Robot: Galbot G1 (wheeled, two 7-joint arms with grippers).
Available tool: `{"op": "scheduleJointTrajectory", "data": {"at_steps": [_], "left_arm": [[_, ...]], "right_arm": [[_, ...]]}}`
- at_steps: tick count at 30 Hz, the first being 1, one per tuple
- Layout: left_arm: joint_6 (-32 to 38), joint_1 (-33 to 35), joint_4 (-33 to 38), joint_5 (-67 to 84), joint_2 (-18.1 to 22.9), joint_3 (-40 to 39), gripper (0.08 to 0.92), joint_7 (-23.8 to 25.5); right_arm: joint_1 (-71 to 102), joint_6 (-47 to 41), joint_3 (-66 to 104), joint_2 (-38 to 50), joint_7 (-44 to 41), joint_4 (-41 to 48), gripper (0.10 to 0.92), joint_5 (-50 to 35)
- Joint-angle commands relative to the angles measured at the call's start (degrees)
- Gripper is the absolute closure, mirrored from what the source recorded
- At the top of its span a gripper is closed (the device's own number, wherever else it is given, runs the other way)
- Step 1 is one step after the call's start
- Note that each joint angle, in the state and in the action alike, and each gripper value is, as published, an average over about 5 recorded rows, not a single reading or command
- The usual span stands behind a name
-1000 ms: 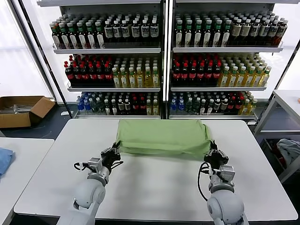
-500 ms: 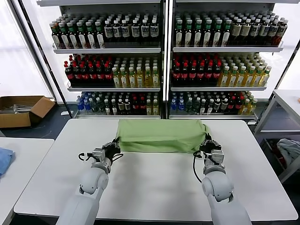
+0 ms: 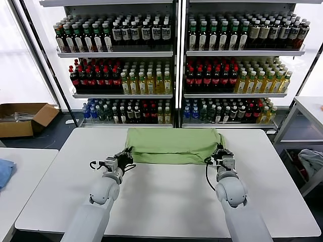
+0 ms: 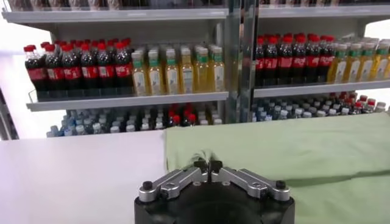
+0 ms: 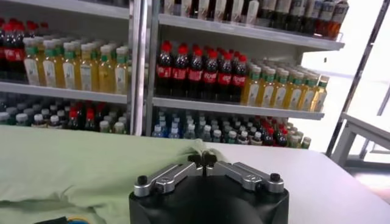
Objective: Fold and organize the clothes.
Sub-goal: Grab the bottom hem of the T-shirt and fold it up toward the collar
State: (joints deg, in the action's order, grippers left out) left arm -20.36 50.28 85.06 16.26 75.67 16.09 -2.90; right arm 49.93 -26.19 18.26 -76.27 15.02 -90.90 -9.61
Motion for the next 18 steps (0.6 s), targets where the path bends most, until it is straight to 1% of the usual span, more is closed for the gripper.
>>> {"op": "scheduleJointTrajectory", "data": {"at_steps": [1,5,8,11,12,18], "left_arm": [[0.07,-0.47,-0.9,-0.37,-0.04,-0.51,0.916,0.36],[0.0,-0.32,-0.91,-0.48,0.01,-0.36,0.916,0.37],[-0.11,-0.35,-0.86,-0.72,0.19,-0.1,0.916,0.31],[-0.52,-0.43,-0.7,-1.05,0.31,0.22,0.893,0.18],[-0.76,-0.43,-0.58,-1.1,0.32,0.32,0.874,0.08],[-2.32,0.36,1.58,-0.91,0.25,1.19,0.708,-1.18]], "right_arm": [[-2.72,-0.59,-1.38,0.59,-0.57,2.36,0.919,0.1],[-3.82,-1.54,-1.86,0.29,-0.78,3.53,0.919,0.11],[-4.19,-3.35,-2.13,0.16,-0.91,4.12,0.897,0.41],[-4.08,-4.75,-2.1,-0.1,-1.0,4.13,0.828,0.57],[-4.06,-4.88,-1.99,-0.3,-0.71,4.13,0.793,0.27],[-5.04,-2.51,-0.31,-2.81,7.05,3.99,0.62,-8.39]]}}
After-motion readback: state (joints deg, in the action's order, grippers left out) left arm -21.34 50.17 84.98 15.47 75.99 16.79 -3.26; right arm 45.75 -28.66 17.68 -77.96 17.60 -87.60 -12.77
